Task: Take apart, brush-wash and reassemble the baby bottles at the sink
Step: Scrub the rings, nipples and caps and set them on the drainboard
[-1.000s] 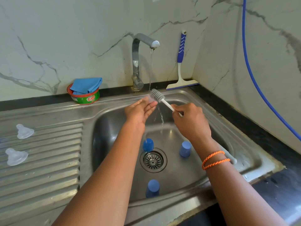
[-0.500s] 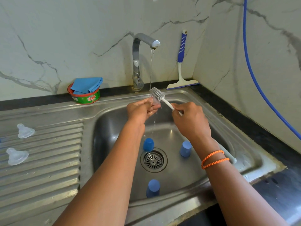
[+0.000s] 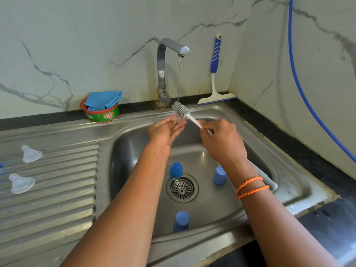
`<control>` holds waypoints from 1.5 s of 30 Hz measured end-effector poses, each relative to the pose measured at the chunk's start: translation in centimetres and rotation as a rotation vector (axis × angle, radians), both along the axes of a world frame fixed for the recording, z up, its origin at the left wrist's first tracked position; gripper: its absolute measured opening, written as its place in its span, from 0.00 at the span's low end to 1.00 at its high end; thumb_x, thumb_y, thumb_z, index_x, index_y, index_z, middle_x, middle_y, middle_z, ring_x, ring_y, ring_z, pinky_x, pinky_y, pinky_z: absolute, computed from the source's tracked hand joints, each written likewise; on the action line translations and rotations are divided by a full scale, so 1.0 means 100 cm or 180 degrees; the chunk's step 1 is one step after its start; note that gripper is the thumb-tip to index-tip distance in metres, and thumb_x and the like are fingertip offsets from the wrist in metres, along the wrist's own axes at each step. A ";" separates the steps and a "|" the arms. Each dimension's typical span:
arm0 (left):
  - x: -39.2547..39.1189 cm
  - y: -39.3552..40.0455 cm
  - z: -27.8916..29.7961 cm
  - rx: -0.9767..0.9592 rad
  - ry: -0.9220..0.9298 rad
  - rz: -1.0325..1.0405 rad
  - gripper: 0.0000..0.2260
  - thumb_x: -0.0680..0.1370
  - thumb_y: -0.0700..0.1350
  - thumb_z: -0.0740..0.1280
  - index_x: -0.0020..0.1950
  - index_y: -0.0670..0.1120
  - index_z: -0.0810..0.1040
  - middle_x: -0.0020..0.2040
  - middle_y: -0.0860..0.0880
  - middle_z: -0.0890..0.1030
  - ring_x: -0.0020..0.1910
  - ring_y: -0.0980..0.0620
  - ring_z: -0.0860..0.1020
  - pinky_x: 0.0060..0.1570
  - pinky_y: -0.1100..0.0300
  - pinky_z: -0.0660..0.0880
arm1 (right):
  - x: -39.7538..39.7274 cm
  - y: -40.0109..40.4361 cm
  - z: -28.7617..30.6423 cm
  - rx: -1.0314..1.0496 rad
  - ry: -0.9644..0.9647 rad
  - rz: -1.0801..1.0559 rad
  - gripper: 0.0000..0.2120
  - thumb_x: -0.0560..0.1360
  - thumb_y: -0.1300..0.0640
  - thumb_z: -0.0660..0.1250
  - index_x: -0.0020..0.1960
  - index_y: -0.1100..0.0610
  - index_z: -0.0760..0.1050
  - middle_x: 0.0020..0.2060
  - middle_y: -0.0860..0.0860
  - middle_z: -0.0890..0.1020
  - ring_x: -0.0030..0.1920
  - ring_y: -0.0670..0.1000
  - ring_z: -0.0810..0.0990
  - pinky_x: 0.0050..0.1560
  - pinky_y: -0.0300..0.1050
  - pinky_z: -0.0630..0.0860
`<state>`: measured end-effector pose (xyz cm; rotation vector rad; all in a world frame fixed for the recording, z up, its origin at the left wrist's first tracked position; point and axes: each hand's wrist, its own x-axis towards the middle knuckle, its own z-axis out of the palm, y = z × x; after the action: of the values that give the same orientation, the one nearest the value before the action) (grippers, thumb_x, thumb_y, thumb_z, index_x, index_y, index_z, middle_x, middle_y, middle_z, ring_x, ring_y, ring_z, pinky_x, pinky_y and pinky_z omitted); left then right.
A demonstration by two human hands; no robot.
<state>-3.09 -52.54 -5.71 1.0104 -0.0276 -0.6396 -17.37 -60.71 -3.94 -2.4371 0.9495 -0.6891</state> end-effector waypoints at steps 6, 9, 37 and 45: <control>0.000 0.000 -0.002 -0.0157 0.0236 0.0220 0.05 0.82 0.34 0.67 0.56 0.37 0.81 0.41 0.39 0.87 0.42 0.47 0.88 0.50 0.55 0.85 | -0.003 -0.008 -0.004 0.0106 0.0136 -0.0017 0.18 0.82 0.49 0.62 0.69 0.41 0.81 0.51 0.55 0.82 0.45 0.60 0.80 0.44 0.49 0.74; 0.005 0.001 -0.004 0.0049 0.0159 0.0379 0.04 0.82 0.32 0.67 0.51 0.38 0.81 0.39 0.40 0.86 0.38 0.49 0.87 0.49 0.55 0.85 | -0.002 -0.005 -0.004 0.0129 0.0142 0.0142 0.18 0.82 0.50 0.62 0.68 0.39 0.81 0.48 0.55 0.82 0.41 0.58 0.78 0.40 0.47 0.70; 0.031 0.025 0.002 -0.0053 0.0356 0.0410 0.13 0.78 0.47 0.75 0.54 0.39 0.82 0.40 0.44 0.78 0.37 0.51 0.78 0.42 0.52 0.85 | -0.006 0.037 0.011 -0.0674 0.0178 0.0379 0.17 0.86 0.50 0.61 0.71 0.42 0.80 0.39 0.51 0.79 0.37 0.57 0.78 0.39 0.53 0.78; 0.022 0.026 0.014 -0.0668 0.0541 -0.0060 0.16 0.89 0.49 0.56 0.69 0.39 0.69 0.56 0.33 0.85 0.55 0.36 0.86 0.59 0.43 0.82 | -0.004 0.047 0.015 -0.1137 0.0498 0.0446 0.18 0.87 0.52 0.59 0.74 0.43 0.77 0.46 0.53 0.82 0.44 0.59 0.79 0.40 0.51 0.74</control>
<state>-0.93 -49.95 -4.30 0.7522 0.0442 -0.7224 -17.81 -55.98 -2.42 -2.8759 0.7533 -0.6737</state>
